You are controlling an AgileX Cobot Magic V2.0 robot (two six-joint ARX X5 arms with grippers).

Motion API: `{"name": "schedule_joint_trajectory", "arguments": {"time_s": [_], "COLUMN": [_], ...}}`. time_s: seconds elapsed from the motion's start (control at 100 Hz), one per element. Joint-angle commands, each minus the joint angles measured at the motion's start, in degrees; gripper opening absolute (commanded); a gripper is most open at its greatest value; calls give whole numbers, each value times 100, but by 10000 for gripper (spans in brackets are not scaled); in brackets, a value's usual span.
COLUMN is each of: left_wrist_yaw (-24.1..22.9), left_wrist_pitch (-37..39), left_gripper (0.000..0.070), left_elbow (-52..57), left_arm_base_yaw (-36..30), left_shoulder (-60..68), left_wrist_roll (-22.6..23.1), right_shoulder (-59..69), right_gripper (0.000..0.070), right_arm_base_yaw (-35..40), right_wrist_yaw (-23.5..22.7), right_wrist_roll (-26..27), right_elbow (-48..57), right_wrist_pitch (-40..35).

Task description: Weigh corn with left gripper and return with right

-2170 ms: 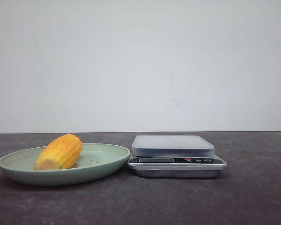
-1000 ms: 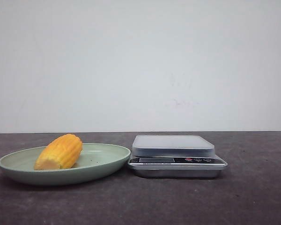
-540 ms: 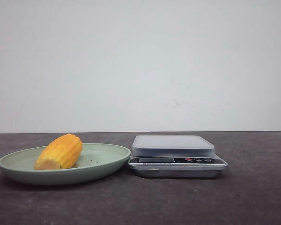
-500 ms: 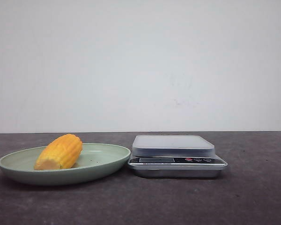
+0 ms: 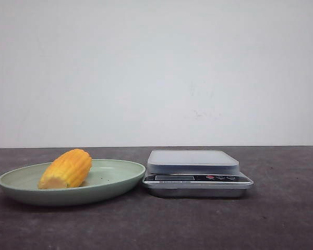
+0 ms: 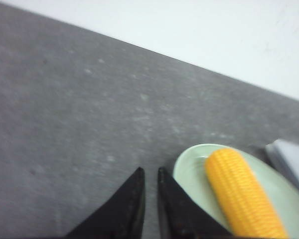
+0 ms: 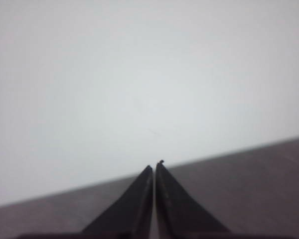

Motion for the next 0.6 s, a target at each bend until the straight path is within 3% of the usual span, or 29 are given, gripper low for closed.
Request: {"name": "schedule_joint_trajectory", "arguments": {"time_s": [0.0,0.2,0.4,0.49,0.59], "left_wrist_yaw": [319,1174,1690,2227,2273], "left_wrist_pitch": [-57,-85,-435,-1003,-1867], "left_gripper": [0,1,3,6,7], "left_elbow": [74,254,750,1285,2100], "left_arm_base_yaw": [-9,-9,-9,-9,-9], "left_shoulder": [-4,-4,7,92,310], "left_wrist_roll": [-310,-492,-1012,-839,-334], "right_shoulder": [-9,-9,-7,-7,-2], "right_gripper": [2,2,2,1,1], "right_arm_base_yaw": [-13,-13,-13,-13,-13], "right_wrist_yaw": [-256,-562,-798,-1147,-1447], "right_wrist_roll": [330,962,1733,1982,1537], "right_elbow": [-9,-9,11,297,1095], "right_wrist_pitch": [393,1316,1805,1174,-632]}}
